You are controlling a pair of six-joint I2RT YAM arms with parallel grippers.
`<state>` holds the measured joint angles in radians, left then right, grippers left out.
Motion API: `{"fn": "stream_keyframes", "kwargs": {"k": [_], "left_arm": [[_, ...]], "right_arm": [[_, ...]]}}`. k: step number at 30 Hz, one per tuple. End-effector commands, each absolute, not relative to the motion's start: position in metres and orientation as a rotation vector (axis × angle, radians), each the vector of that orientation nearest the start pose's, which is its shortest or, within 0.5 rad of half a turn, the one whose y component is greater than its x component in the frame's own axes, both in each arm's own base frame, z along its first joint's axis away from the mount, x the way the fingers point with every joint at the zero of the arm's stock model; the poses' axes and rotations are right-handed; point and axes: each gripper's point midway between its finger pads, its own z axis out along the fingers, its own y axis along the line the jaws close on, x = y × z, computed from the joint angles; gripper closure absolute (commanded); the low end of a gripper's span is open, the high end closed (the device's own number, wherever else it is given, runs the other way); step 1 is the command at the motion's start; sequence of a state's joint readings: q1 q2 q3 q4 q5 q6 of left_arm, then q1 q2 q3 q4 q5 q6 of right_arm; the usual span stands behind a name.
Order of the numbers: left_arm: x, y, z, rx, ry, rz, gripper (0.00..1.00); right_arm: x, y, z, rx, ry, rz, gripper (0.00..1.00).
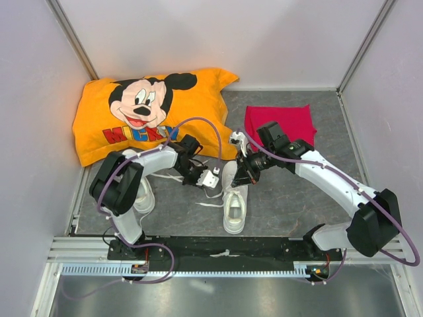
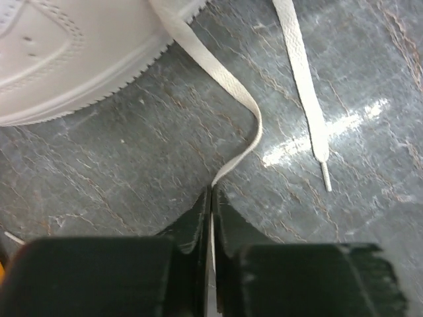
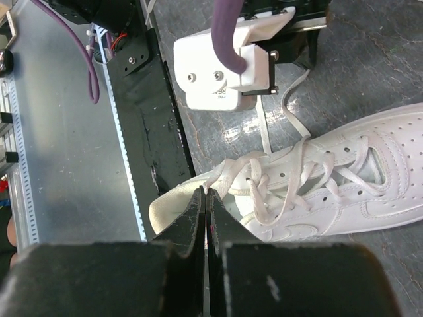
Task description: Tie the shoes
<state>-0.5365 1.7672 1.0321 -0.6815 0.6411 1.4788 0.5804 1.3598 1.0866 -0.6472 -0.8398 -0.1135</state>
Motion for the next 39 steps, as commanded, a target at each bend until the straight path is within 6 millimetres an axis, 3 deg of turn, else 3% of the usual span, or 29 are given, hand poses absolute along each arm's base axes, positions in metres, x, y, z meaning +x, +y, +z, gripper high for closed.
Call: {"fn": "stream_keyframes", "kwargs": {"k": [1, 3, 5, 6, 8, 9, 13, 15, 16, 19, 21, 26, 30, 34, 35, 39], "left_arm": [[0.248, -0.220, 0.047, -2.906, -1.892, 0.883, 0.98], [0.253, -0.220, 0.093, -2.954, -1.990, 0.934, 0.99], [0.250, -0.216, 0.123, -2.917, -2.108, 0.982, 0.99], [0.252, -0.215, 0.157, -2.988, -2.167, 0.985, 0.98], [0.247, -0.211, 0.186, -3.002, -2.252, 0.995, 0.98], [0.243, -0.210, 0.211, -3.086, -2.264, 0.971, 0.98], [0.226, -0.208, 0.257, -3.137, -2.383, 1.019, 0.98], [0.233, -0.208, 0.277, -3.168, -2.496, 0.976, 0.98], [0.232, -0.205, 0.286, -3.094, -2.622, 0.999, 0.98], [0.226, -0.200, 0.300, -3.114, -2.699, 0.964, 0.98], [0.215, -0.198, 0.294, -3.102, -2.660, 1.012, 0.98], [0.175, -0.183, 0.254, -2.915, -2.543, 1.072, 0.98], [0.140, -0.178, 0.244, -2.980, -2.276, 1.165, 0.98], [0.114, -0.192, 0.250, -2.986, -2.071, 1.340, 0.99], [0.100, -0.200, 0.254, -2.990, -1.956, 1.423, 0.98], [0.070, -0.225, 0.244, -2.953, -1.662, 1.518, 0.98]], "right_arm": [[0.188, 0.272, 0.184, -1.175, 2.138, 1.205, 1.00], [0.190, 0.271, 0.183, -1.170, 2.137, 1.188, 1.00], [0.193, 0.272, 0.181, -1.165, 2.135, 1.172, 1.00], [0.194, 0.271, 0.180, -1.162, 2.137, 1.162, 1.00], [0.196, 0.270, 0.177, -1.165, 2.135, 1.141, 1.00], [0.197, 0.269, 0.176, -1.163, 2.138, 1.132, 1.00], [0.199, 0.268, 0.173, -1.158, 2.137, 1.107, 1.00], [0.200, 0.268, 0.174, -1.155, 2.129, 1.099, 1.00], [0.201, 0.268, 0.175, -1.152, 2.126, 1.095, 1.00], [0.202, 0.267, 0.176, -1.152, 2.118, 1.086, 1.00], [0.202, 0.267, 0.177, -1.153, 2.112, 1.084, 1.00], [0.206, 0.269, 0.181, -1.155, 2.098, 1.079, 1.00], [0.207, 0.269, 0.180, -1.160, 2.098, 1.068, 1.00], [0.210, 0.268, 0.176, -1.161, 2.105, 1.057, 1.00], [0.210, 0.268, 0.176, -1.161, 2.107, 1.055, 1.00], [0.213, 0.269, 0.177, -1.158, 2.100, 1.056, 1.00]]}}
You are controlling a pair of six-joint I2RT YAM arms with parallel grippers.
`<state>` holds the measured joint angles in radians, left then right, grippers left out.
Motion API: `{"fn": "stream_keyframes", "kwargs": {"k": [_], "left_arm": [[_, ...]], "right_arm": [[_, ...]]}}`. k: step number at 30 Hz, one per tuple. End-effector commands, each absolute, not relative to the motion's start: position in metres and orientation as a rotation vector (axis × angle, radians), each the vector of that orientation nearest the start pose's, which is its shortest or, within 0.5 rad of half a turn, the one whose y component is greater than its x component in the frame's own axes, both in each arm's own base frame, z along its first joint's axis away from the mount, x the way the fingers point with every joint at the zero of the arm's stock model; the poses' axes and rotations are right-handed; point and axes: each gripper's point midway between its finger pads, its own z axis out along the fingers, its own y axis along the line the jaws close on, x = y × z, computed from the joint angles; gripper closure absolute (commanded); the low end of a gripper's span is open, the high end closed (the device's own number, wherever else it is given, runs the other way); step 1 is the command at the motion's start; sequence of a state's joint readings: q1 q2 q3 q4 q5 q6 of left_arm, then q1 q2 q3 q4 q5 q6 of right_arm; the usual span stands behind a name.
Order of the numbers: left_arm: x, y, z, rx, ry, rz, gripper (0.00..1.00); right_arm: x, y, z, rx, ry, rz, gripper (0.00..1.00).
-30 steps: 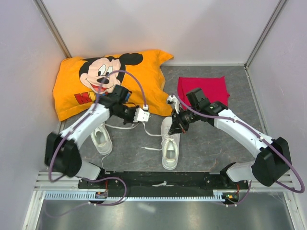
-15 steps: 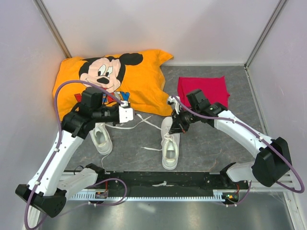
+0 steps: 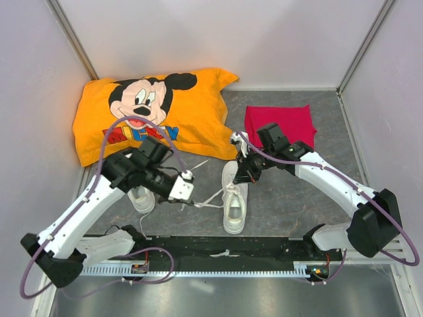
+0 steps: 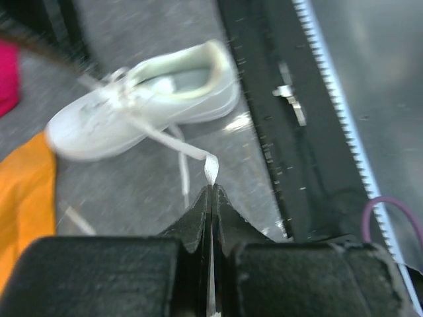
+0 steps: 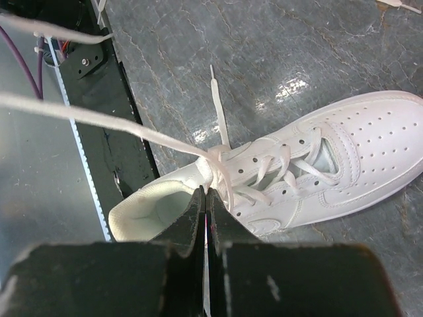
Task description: Tie the shoes
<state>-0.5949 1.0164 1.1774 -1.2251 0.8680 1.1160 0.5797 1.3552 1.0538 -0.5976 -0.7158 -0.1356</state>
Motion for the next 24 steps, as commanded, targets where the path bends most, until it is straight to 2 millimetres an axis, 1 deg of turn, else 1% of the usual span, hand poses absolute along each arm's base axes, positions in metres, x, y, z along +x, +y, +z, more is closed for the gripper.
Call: {"fn": "stream_keyframes", "kwargs": {"k": [1, 2, 3, 6, 9, 10, 11, 12, 13, 14, 15, 16, 18, 19, 21, 23, 24], "left_arm": [[0.067, -0.231, 0.243, 2.059, 1.139, -1.070, 0.98], [0.061, -0.239, 0.244, 2.083, 1.104, -1.091, 0.98], [0.064, -0.249, 0.247, 2.066, 1.080, -1.096, 0.98], [0.065, -0.276, 0.253, 2.078, 1.021, -1.139, 0.98], [0.062, -0.305, 0.259, 2.090, 0.974, -1.188, 0.98], [0.059, -0.318, 0.257, 2.107, 0.949, -1.202, 0.98], [0.057, -0.325, 0.257, 2.108, 0.950, -1.208, 0.98], [0.059, -0.339, 0.261, 2.092, 0.895, -1.188, 0.98], [0.054, -0.349, 0.261, 2.100, 0.864, -1.176, 0.98], [0.053, -0.357, 0.258, 2.095, 0.883, -1.192, 0.99], [0.053, -0.366, 0.259, 2.080, 0.869, -1.191, 0.98], [0.054, -0.382, 0.265, 2.047, 0.818, -1.171, 0.98], [0.054, -0.399, 0.263, 2.010, 0.853, -1.194, 0.99], [0.058, -0.411, 0.273, 1.957, 0.810, -1.185, 0.98], [0.061, -0.424, 0.273, 1.913, 0.858, -1.215, 0.98], [0.066, -0.436, 0.281, 1.859, 0.856, -1.231, 0.98], [0.071, -0.442, 0.281, 1.838, 0.863, -1.220, 0.98]], "right_arm": [[0.214, 0.269, 0.178, -1.158, 2.096, 1.054, 1.00], [0.214, 0.269, 0.179, -1.158, 2.094, 1.056, 1.00], [0.214, 0.270, 0.180, -1.159, 2.089, 1.057, 1.00], [0.216, 0.272, 0.184, -1.159, 2.073, 1.062, 1.00], [0.217, 0.273, 0.188, -1.163, 2.056, 1.063, 1.00], [0.218, 0.274, 0.189, -1.163, 2.051, 1.065, 1.00], [0.218, 0.275, 0.190, -1.165, 2.046, 1.072, 1.00], [0.218, 0.275, 0.189, -1.167, 2.047, 1.075, 1.00], [0.217, 0.276, 0.188, -1.171, 2.046, 1.082, 1.00], [0.217, 0.276, 0.188, -1.175, 2.046, 1.089, 1.00], [0.217, 0.277, 0.188, -1.177, 2.039, 1.090, 1.00], [0.216, 0.276, 0.187, -1.179, 2.040, 1.091, 1.00], [0.214, 0.277, 0.188, -1.187, 2.034, 1.104, 1.00], [0.214, 0.278, 0.188, -1.187, 2.033, 1.108, 1.00], [0.212, 0.278, 0.188, -1.187, 2.033, 1.125, 1.00], [0.212, 0.280, 0.188, -1.188, 2.029, 1.134, 1.00], [0.212, 0.280, 0.188, -1.189, 2.026, 1.136, 1.00]]}}
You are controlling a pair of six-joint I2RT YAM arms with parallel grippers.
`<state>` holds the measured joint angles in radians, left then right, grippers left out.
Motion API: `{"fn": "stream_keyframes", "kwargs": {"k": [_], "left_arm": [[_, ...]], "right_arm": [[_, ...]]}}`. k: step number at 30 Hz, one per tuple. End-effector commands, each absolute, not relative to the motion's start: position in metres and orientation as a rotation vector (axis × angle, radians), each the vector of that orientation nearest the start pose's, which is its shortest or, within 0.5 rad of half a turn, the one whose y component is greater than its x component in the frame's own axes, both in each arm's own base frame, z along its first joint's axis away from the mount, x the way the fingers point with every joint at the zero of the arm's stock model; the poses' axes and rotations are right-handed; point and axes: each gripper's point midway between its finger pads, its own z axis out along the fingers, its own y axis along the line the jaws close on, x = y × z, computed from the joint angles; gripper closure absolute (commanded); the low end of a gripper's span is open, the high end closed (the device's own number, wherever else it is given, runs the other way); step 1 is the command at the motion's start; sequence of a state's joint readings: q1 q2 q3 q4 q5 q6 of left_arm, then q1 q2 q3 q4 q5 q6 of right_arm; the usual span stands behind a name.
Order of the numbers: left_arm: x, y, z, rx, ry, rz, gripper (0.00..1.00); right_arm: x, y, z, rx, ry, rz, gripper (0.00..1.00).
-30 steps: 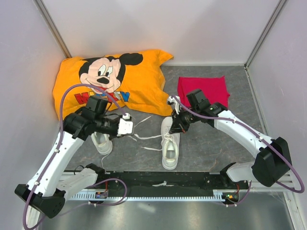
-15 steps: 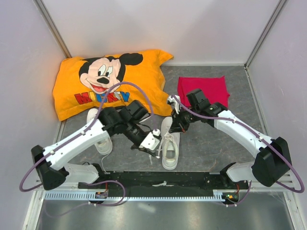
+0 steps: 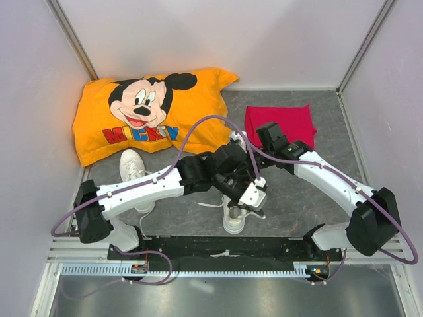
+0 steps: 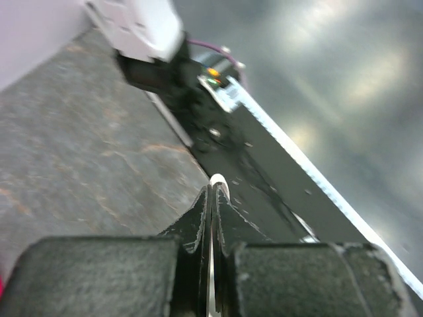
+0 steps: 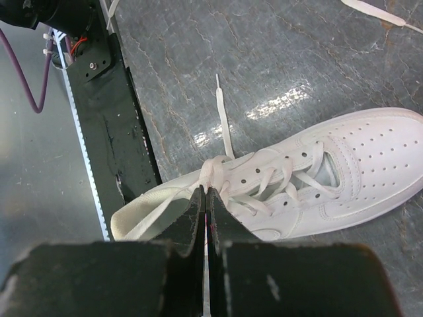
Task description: Tie the shoes
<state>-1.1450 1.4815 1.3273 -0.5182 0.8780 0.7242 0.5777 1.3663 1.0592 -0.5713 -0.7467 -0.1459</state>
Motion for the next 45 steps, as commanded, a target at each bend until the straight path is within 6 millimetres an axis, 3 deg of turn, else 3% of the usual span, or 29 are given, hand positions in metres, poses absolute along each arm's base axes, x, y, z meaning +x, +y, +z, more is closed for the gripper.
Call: {"fn": "stream_keyframes", "kwargs": {"k": [1, 2, 5, 9, 12, 13, 16, 17, 18, 20, 24, 27, 32, 45], "left_arm": [[0.073, -0.446, 0.282, 1.820, 0.864, -1.216, 0.99], [0.078, -0.452, 0.291, 1.777, 0.836, -1.203, 0.98], [0.085, -0.460, 0.293, 1.719, 0.831, -1.187, 0.98], [0.087, -0.459, 0.267, 1.741, 0.894, -1.179, 0.98], [0.084, -0.444, 0.247, 1.823, 0.923, -1.139, 0.66], [0.083, -0.438, 0.252, 1.836, 0.891, -1.110, 0.54], [0.079, -0.412, 0.248, 1.861, 0.952, -1.121, 0.48], [0.078, -0.401, 0.263, 1.827, 0.951, -1.129, 0.48], [0.089, -0.391, 0.262, 1.793, 1.007, -1.138, 0.48], [0.100, -0.373, 0.281, 1.701, 1.068, -1.148, 0.50], [0.168, -0.329, 0.287, 1.479, 1.262, -1.013, 0.58], [0.192, -0.304, 0.273, 1.422, 1.341, -0.950, 0.60], [0.187, -0.291, 0.238, 1.528, 1.303, -0.893, 0.59], [0.190, -0.307, 0.200, 1.612, 1.296, -0.985, 0.60]], "right_arm": [[0.212, 0.280, 0.188, -1.190, 2.025, 1.140, 1.00], [0.213, 0.281, 0.188, -1.191, 2.024, 1.141, 1.00], [0.213, 0.281, 0.186, -1.193, 2.028, 1.146, 1.00], [0.213, 0.282, 0.186, -1.199, 2.022, 1.149, 1.00], [0.212, 0.281, 0.185, -1.203, 2.020, 1.147, 1.00], [0.212, 0.281, 0.185, -1.203, 2.019, 1.147, 1.00], [0.210, 0.280, 0.184, -1.215, 2.012, 1.149, 1.00], [0.210, 0.280, 0.183, -1.215, 2.013, 1.153, 1.00], [0.209, 0.281, 0.183, -1.220, 2.010, 1.160, 1.00], [0.206, 0.281, 0.184, -1.224, 2.005, 1.175, 1.00], [0.204, 0.282, 0.187, -1.230, 1.991, 1.194, 1.00], [0.203, 0.284, 0.190, -1.232, 1.979, 1.203, 1.00], [0.199, 0.289, 0.196, -1.248, 1.958, 1.229, 1.00], [0.195, 0.296, 0.198, -1.284, 1.935, 1.235, 1.00]]}}
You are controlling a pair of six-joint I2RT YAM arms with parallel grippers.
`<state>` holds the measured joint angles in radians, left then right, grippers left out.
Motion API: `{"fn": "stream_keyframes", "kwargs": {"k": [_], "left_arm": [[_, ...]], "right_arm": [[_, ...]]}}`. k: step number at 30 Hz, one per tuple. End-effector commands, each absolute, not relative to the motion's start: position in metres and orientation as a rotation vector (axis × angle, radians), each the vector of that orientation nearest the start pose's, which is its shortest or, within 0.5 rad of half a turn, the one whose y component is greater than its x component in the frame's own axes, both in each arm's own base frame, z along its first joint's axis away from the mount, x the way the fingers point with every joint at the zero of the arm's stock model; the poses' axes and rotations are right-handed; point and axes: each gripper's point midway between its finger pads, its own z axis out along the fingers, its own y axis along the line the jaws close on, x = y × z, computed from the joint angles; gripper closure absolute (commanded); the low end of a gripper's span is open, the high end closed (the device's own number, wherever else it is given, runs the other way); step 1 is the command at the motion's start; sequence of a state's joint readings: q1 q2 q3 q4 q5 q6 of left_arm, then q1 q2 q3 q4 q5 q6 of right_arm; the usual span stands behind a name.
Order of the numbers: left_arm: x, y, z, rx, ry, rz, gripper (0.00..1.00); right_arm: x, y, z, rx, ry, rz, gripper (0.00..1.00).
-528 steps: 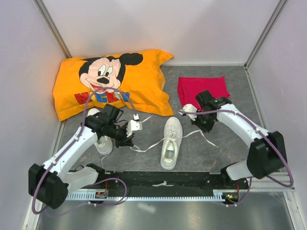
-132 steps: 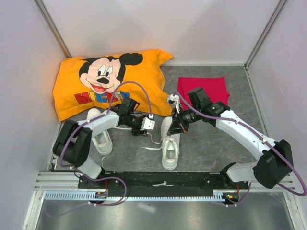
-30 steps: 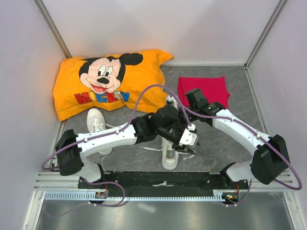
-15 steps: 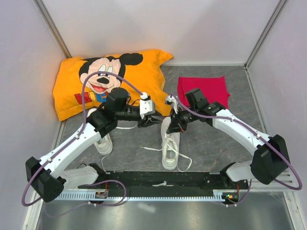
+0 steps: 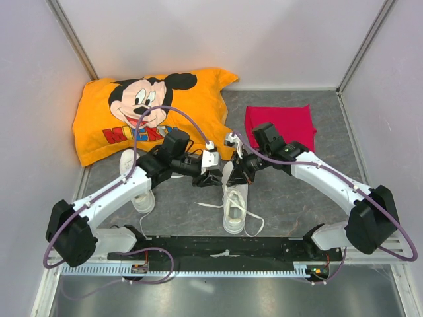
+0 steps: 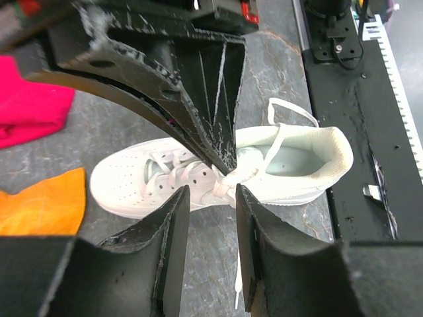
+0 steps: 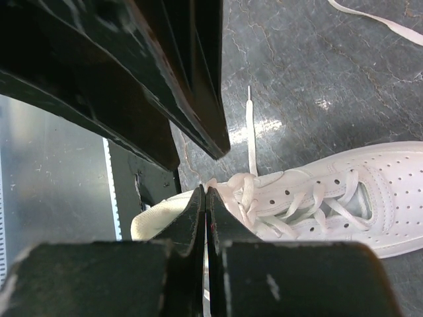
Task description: Tie the shoes
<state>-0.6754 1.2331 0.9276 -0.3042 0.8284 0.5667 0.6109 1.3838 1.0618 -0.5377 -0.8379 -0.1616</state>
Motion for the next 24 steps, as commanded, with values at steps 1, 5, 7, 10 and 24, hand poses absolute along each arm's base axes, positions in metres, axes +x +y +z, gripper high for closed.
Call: {"fn": "stream_keyframes", "kwargs": {"k": [1, 5, 7, 10, 24], "left_arm": [[0.191, -0.308, 0.200, 1.613, 1.289, -0.986, 0.60], [0.190, -0.310, 0.197, 1.613, 1.283, -1.011, 0.62], [0.190, -0.311, 0.195, 1.612, 1.288, -1.022, 0.63], [0.190, -0.313, 0.193, 1.611, 1.287, -1.033, 0.63], [0.184, -0.313, 0.173, 1.619, 1.343, -1.090, 0.65]], "right_arm": [[0.195, 0.297, 0.199, -1.285, 1.931, 1.235, 1.00], [0.195, 0.297, 0.198, -1.291, 1.928, 1.236, 1.00], [0.194, 0.298, 0.198, -1.297, 1.925, 1.236, 1.00], [0.194, 0.299, 0.198, -1.300, 1.926, 1.236, 1.00], [0.193, 0.295, 0.205, -1.297, 1.906, 1.203, 1.00]]}}
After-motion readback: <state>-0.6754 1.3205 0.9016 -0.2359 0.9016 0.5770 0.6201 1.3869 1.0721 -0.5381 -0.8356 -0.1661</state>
